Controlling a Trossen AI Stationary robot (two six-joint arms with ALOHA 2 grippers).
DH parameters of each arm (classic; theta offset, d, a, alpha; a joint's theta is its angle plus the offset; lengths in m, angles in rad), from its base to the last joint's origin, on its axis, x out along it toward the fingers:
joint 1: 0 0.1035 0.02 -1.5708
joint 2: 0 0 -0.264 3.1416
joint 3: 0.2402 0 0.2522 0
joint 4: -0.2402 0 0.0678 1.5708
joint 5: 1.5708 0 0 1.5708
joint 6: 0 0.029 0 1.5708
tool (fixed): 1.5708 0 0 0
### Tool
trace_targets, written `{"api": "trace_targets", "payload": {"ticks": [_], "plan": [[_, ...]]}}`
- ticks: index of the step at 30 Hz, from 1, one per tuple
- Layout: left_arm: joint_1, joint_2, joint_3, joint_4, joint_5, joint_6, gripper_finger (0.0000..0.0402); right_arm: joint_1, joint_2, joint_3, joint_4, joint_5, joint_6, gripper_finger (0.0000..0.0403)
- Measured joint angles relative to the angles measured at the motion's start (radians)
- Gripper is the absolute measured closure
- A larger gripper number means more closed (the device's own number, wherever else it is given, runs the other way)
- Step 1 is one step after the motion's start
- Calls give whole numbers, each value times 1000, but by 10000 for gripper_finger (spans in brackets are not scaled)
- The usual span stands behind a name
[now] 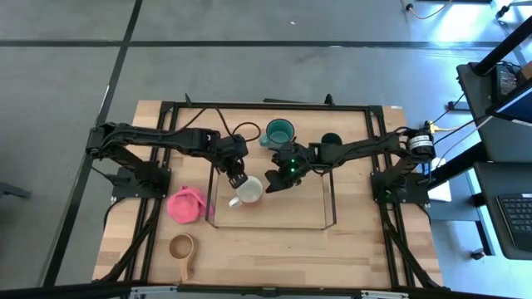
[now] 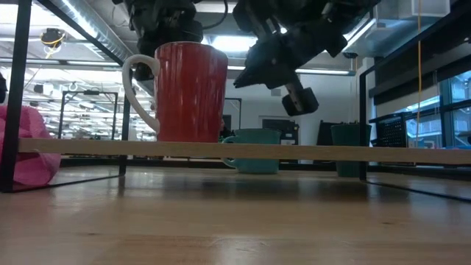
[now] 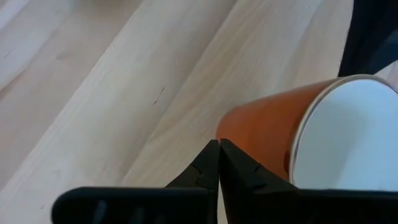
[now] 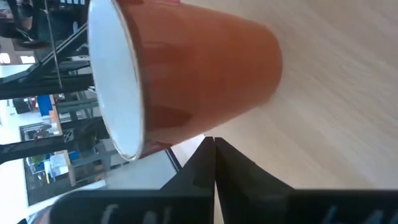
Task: Stack small to large cups/mugs on shelf
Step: Put the orange mug on the shelf
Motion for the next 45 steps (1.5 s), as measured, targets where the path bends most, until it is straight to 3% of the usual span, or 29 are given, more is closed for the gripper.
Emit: {"api": "trace_targets", "payload": {"ticks": [23, 32, 45], "plan": [[-73, 0, 0, -23, 17, -55, 395, -31, 21, 1, 48, 12, 3, 400], [-80, 0, 0, -74, -34, -41, 382, -31, 32, 1, 16, 7, -25, 399], [-53, 0, 0, -58, -53, -9, 397, -3, 32, 30, -13, -108, -39, 399]]}}
